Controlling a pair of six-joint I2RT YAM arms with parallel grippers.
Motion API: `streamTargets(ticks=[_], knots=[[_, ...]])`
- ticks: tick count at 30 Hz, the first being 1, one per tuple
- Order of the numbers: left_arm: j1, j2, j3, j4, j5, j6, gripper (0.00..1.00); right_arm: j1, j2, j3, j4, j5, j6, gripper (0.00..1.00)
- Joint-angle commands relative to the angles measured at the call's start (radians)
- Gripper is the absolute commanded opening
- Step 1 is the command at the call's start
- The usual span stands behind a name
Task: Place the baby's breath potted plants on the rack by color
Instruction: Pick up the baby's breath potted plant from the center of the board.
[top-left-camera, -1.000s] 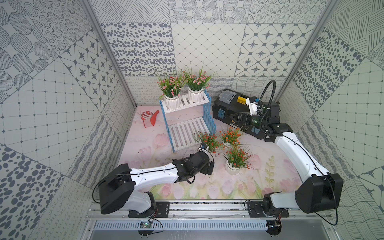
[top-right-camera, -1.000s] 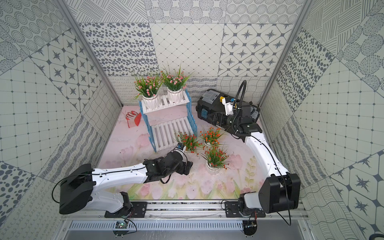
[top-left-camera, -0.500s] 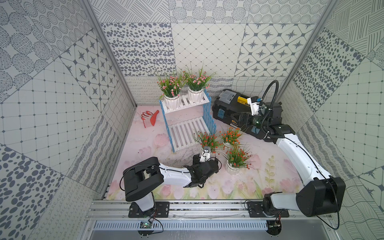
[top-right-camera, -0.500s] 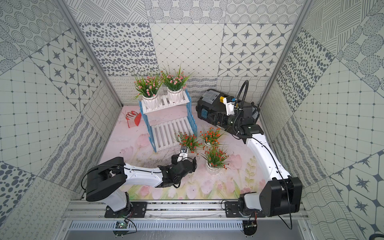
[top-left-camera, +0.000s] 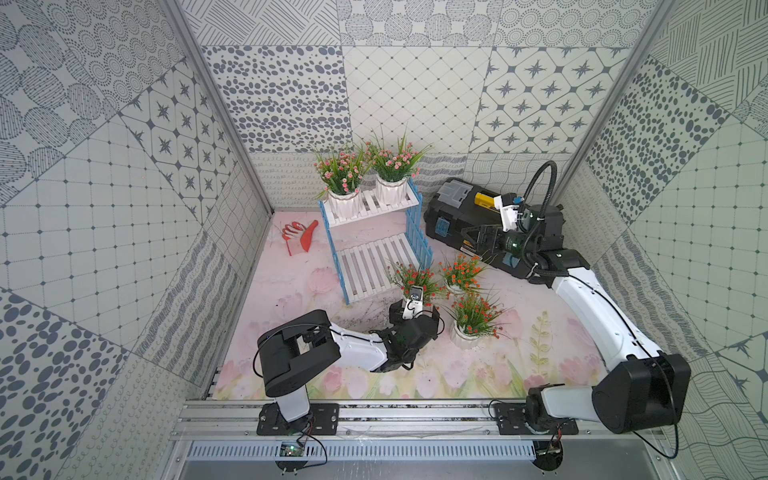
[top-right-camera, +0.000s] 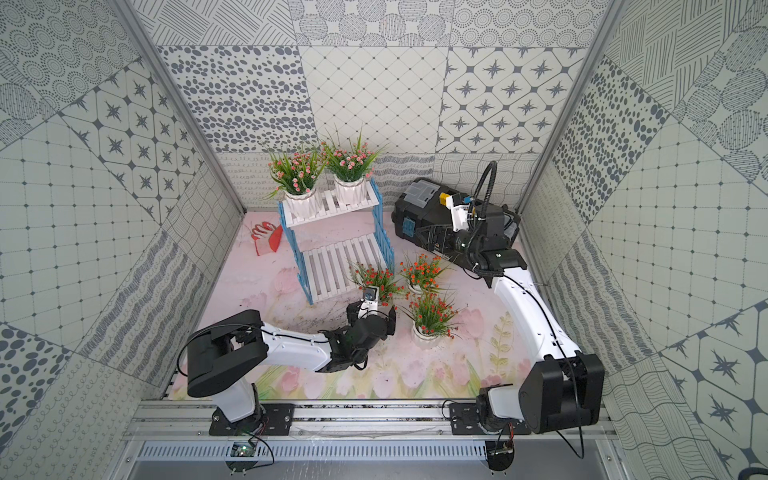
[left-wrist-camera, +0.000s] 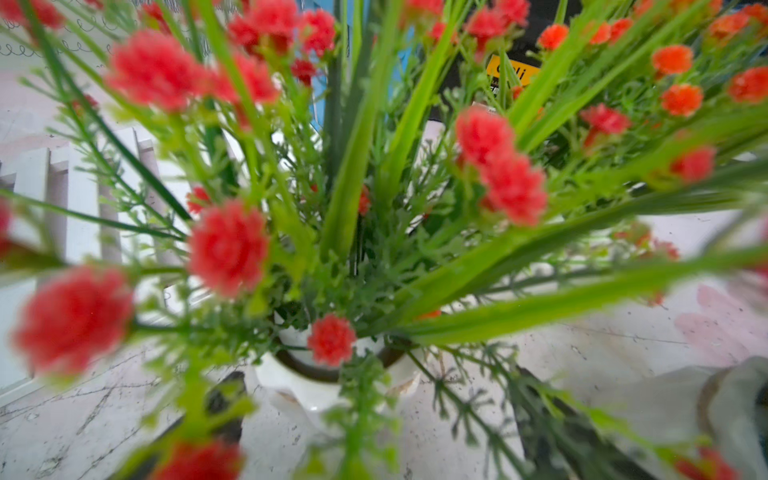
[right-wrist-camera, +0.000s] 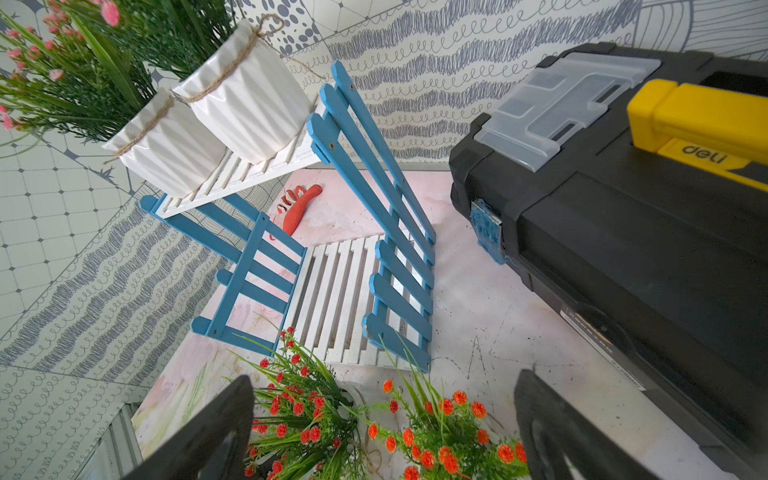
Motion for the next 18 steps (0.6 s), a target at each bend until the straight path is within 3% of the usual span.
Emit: streamTargets(ticks=[1, 18], knots=[[0.028, 0.018, 0.024, 0.074, 0.007, 0.036, 0.99, -0.004, -0.020, -0.010, 0.044, -0.007, -0.004, 0.98], [0.096, 0.096, 0.138, 0.009, 0.033, 0.020, 0.99, -0.004, -0.017, -0.013, 0.047, -0.015, -0.006, 0.98]])
